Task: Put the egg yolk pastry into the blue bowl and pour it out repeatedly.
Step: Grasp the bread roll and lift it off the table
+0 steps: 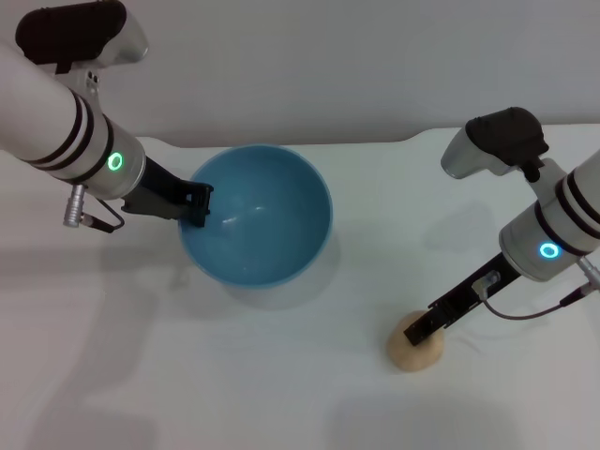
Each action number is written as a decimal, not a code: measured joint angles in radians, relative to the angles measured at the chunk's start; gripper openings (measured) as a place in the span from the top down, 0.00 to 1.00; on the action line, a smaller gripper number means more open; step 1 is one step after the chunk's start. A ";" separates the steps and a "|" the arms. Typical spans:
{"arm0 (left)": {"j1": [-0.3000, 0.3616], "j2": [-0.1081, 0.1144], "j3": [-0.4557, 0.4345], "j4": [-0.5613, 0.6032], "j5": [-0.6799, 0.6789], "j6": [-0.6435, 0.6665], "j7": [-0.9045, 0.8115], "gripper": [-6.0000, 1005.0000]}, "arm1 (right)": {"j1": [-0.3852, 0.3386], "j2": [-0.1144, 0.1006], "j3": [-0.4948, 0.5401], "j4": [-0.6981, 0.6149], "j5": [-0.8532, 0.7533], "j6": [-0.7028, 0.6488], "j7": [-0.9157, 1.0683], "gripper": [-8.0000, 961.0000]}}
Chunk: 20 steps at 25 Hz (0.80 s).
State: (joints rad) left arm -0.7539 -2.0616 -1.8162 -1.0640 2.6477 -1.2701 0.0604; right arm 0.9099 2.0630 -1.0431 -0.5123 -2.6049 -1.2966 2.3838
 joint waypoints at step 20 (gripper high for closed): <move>0.005 -0.002 0.001 0.003 -0.004 0.009 -0.001 0.99 | -0.064 0.001 0.013 -0.106 0.023 -0.002 -0.052 0.77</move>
State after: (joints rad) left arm -0.7485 -2.0632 -1.8151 -1.0612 2.6437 -1.2608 0.0597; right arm 0.8455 2.0640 -1.0299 -0.6179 -2.5822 -1.2991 2.3322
